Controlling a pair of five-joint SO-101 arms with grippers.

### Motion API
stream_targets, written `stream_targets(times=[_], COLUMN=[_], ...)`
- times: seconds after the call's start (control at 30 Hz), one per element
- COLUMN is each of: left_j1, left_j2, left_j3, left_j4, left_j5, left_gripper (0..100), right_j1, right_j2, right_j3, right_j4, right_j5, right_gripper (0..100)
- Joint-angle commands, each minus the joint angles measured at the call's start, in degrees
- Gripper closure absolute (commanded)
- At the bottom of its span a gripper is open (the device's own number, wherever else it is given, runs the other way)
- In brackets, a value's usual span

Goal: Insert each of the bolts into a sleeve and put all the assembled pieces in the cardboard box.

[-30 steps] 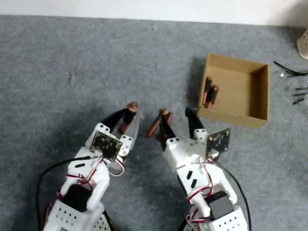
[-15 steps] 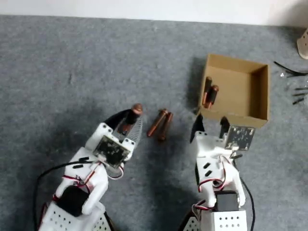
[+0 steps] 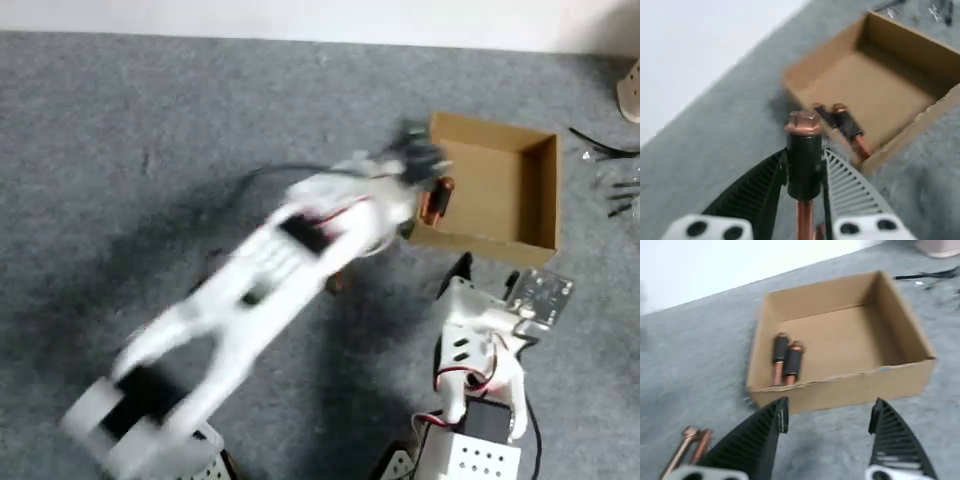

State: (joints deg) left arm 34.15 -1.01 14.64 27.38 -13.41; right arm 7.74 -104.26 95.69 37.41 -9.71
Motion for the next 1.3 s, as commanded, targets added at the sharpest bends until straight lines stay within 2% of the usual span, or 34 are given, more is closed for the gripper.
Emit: stream_targets(times=[0.0,0.2,0.4,0.53,0.6,0.67,0.8,1.03,1.27], left_j1=[2.86,3.82,3.91,3.91,3.82,3.65,3.47,3.91,2.95], left_j2=[21.14,50.42,70.90,78.46,79.34,78.37,75.74,63.34,47.52], left_j3=[-27.65,-62.73,-94.46,-109.41,-110.02,-109.67,-109.67,-109.67,-109.67], left_j4=[2.64,13.10,27.60,36.22,38.95,41.23,44.75,53.45,68.13], left_j5=[-0.18,-0.26,-0.35,-0.35,-0.35,-0.35,-0.35,-0.44,-0.44], left_gripper=[99,99,99,85,78,76,76,76,80], right_j1=[2.42,2.59,2.59,2.59,2.59,2.59,2.59,2.59,2.59], right_j2=[-0.48,-0.48,-0.48,-0.48,-0.48,-0.48,-0.48,-0.48,-0.48], right_j3=[3.03,3.03,3.03,3.03,3.03,3.03,3.03,3.03,3.12], right_j4=[0.40,0.13,0.04,0.04,0.04,0.04,0.04,-0.22,-3.74], right_j5=[0.44,0.44,0.44,0.44,0.44,0.53,0.53,0.70,0.62], right_gripper=[75.7,75.7,75.7,75.7,75.7,75.7,75.7,75.7,75.7])
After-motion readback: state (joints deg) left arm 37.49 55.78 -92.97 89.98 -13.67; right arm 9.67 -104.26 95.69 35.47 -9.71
